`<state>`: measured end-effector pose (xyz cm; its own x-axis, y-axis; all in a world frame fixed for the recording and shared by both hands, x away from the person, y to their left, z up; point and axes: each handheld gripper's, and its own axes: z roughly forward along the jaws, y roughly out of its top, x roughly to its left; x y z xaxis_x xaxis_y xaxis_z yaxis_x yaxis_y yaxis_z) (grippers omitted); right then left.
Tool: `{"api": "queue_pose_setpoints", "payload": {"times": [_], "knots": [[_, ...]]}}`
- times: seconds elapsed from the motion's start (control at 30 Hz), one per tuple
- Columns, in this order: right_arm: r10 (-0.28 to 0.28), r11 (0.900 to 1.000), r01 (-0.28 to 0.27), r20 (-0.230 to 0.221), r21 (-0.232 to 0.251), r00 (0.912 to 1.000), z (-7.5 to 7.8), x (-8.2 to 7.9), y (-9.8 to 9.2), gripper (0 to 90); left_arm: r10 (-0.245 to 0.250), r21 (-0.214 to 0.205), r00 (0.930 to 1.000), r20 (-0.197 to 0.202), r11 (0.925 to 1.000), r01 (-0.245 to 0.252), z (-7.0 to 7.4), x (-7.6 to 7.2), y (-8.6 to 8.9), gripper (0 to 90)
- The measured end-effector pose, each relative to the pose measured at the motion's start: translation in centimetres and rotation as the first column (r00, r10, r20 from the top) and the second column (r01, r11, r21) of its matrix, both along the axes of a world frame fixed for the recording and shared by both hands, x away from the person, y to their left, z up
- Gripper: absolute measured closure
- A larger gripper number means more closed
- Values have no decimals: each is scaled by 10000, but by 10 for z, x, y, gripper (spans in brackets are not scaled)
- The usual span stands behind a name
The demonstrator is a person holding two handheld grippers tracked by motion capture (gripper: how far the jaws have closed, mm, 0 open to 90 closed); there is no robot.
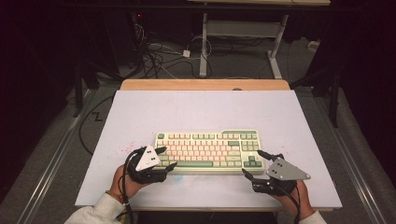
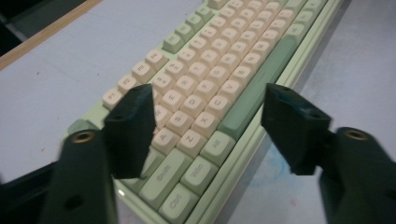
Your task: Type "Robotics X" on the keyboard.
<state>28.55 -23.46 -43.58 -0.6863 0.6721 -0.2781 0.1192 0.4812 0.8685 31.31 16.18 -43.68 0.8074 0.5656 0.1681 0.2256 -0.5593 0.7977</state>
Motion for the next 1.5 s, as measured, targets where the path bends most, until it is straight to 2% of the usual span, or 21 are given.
{"api": "queue_pose_setpoints", "payload": {"times": [0.13, 0.2, 0.33, 0.43, 0.53, 0.97, 1.5], "knots": [[45, 10000, -45, -6, -40, 10000, -1, 1, 2, 237, -530, -11, 9981, -324, 9986, 530, 3, 6, -11, 652], [96, 9999, -96, -31, -101, 9999, -2, 1, 2, 238, -656, 67, 9969, -441, 9978, 659, 3, 9, -16, 745], [125, 9998, -126, -67, -165, 9999, -3, 2, 3, 241, -809, 501, 9943, -695, 9952, 845, 4, 16, -25, 865], [143, 9997, -145, -115, -194, 9998, -4, 2, 3, 242, -901, 1071, 9925, -830, 9893, 988, 6, 21, -33, 875], [212, 9994, -216, -138, -272, 9997, -4, 3, 4, 248, -951, 1113, 9896, -1079, 9880, 1071, 6, 26, -41, 875], [273, 9990, -278, -131, -349, 9995, -5, 3, 4, 248, -1205, 1548, 9809, -1528, 9774, 1441, 0, 42, -67, 873], [246, 9986, -250, -96, -474, 9997, -6, 3, 4, 249, -1085, 1847, 9804, -1642, 9730, 1386, -8, 49, -76, 873]]}}
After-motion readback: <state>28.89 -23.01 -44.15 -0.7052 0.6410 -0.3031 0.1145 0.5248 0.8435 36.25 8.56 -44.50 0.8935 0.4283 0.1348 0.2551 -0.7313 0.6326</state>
